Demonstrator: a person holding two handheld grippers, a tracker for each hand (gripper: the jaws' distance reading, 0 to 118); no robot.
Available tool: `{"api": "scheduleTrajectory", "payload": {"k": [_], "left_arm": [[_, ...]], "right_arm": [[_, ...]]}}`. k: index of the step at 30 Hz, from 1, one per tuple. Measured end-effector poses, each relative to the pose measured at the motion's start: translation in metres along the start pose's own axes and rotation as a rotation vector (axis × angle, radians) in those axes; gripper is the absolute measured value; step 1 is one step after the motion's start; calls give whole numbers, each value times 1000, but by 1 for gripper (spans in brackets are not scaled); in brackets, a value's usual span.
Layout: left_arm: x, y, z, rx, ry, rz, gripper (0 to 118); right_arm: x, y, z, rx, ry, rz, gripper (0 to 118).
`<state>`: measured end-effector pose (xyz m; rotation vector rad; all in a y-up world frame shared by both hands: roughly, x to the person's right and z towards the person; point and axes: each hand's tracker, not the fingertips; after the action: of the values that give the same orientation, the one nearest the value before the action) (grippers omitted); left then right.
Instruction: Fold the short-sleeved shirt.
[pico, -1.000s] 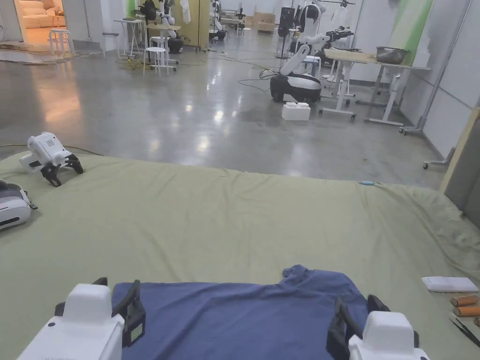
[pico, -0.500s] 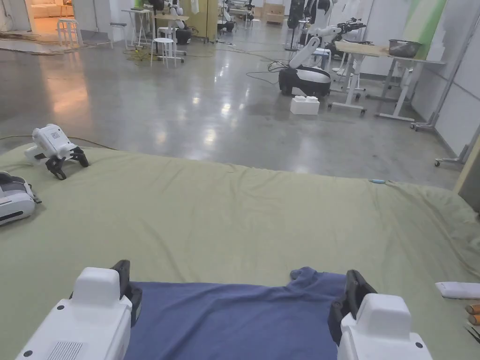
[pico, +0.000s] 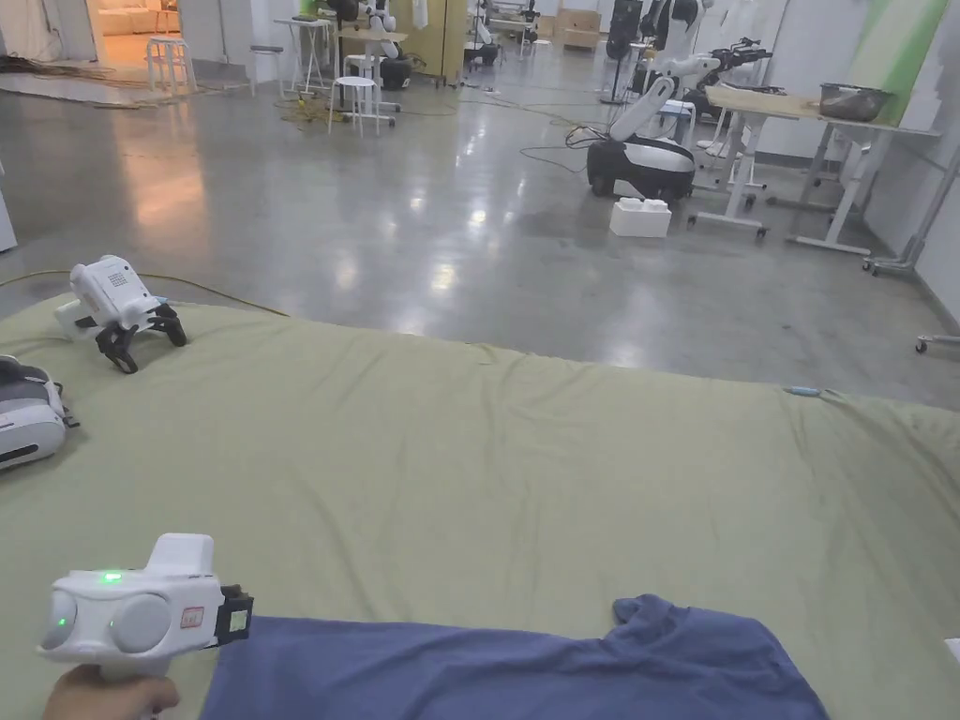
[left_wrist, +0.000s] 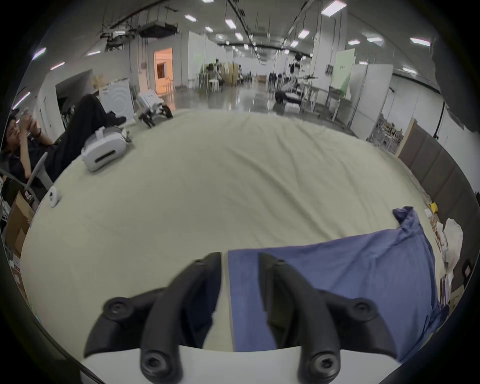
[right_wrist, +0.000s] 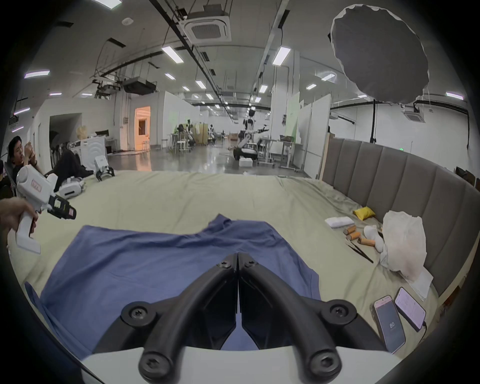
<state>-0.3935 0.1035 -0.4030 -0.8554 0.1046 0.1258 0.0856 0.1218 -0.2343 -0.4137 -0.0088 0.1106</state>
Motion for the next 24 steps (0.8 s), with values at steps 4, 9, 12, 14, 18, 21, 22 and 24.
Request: {"api": "scheduleTrajectory", "payload": {"k": [4, 9, 12, 14, 18, 21, 22, 24], "left_arm": [[6, 9, -32, -119, 19, -8, 77], [21, -1, -52, -189, 69, -18, 77], [33, -5, -48, -143, 105, -96, 71], [41, -6, -43, -127, 66, -121, 50], [38, -3, -41, -126, 24, -157, 1], [32, 1, -34, -112, 16, -129, 0], [33, 3, -29, -94, 20, -125, 0], [35, 6, -20, -48, 25, -145, 0]], "right_arm": [[10, -6, -9, -35, -25, 12, 0], [22, -11, -20, -75, -51, 26, 0], [30, -12, -34, -107, -51, 25, 0], [38, -9, -53, -152, -32, 8, 0], [62, 8, -111, -233, -22, -20, 12], [87, 25, -166, -301, -6, -44, 59], [93, 30, -183, -328, 4, -31, 60], [109, 39, -221, -399, 4, -13, 60]]}}
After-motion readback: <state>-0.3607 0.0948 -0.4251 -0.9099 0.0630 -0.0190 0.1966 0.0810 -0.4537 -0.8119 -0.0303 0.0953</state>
